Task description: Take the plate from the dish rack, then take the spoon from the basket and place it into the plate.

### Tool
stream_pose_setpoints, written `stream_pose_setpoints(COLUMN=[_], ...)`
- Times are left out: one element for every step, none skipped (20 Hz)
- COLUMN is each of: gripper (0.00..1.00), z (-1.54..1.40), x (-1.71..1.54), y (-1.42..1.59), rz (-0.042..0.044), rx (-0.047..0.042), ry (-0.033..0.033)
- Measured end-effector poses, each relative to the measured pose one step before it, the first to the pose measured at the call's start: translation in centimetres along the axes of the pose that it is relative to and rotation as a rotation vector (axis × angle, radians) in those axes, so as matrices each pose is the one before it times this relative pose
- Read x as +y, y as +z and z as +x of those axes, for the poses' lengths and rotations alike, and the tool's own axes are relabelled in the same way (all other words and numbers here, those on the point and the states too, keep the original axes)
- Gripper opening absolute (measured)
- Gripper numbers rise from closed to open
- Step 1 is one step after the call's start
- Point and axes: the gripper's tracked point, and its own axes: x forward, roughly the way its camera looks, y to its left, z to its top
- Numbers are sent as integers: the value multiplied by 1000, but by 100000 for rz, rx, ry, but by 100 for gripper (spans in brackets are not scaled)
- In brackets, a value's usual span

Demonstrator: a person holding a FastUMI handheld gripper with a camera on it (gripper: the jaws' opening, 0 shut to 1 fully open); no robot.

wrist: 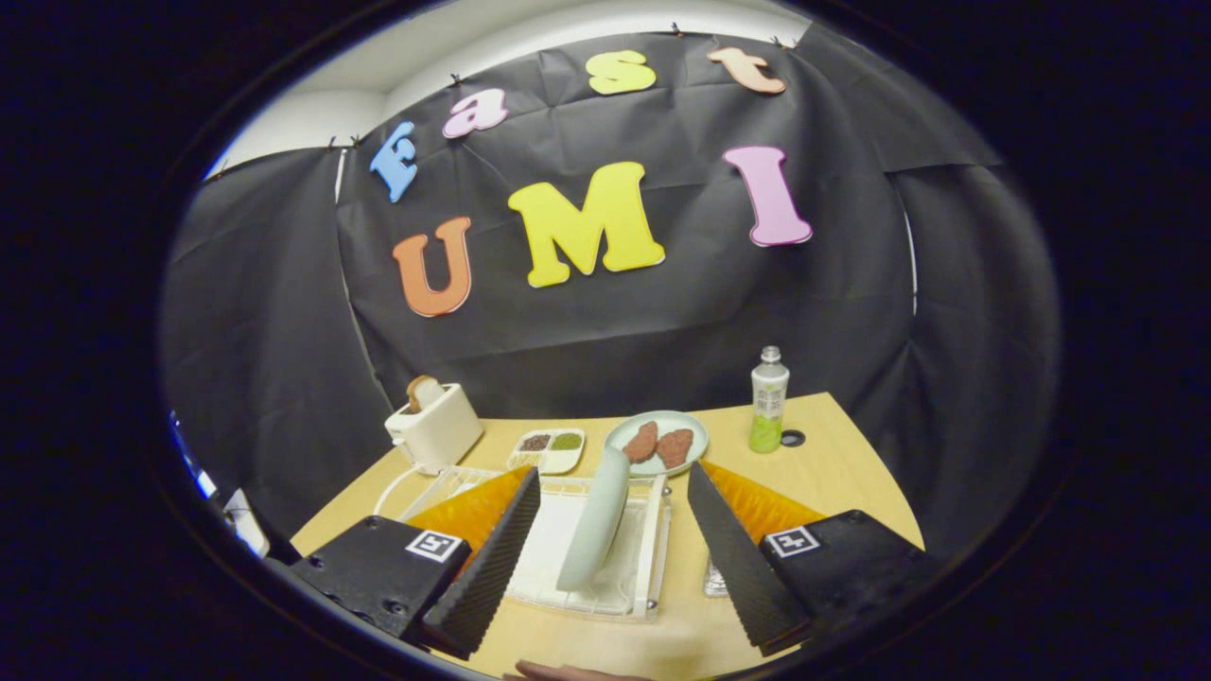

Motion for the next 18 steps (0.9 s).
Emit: stream_pose_setpoints(gripper=[100, 100, 100, 100, 100, 100, 100, 100, 100, 100, 100, 100, 100, 100, 99, 98, 89, 82], z=[1276, 956, 998, 936, 730, 696, 885, 674, 766, 638, 790, 396, 364, 476, 259, 106, 406, 53], x=[276, 762, 935, 170, -429, -271, -19, -73, 69, -189, -329, -127, -242, -461, -828, -853, -286, -287], y=[116, 163, 379, 244, 132, 49, 160, 108, -22, -459, -465, -574, -249, -51, -7, -356, -281, -358], rz=[986, 1168, 1365, 966, 1328, 271, -168, -340, 395, 559, 1361, 1852, 1348, 1745, 1472, 1475, 1118, 1441], rx=[4616, 3601, 2139, 3392, 2726, 3222, 3277, 2935, 2393, 4787, 5087, 3802, 2498, 1249, 1734, 2130, 2460, 2901], ry=[653, 2641, 4620, 1129, -1156, -1419, -2155, -1809, -1274, -2085, -2174, -1788, -1827, -2798, -4947, -4593, -3049, -2749])
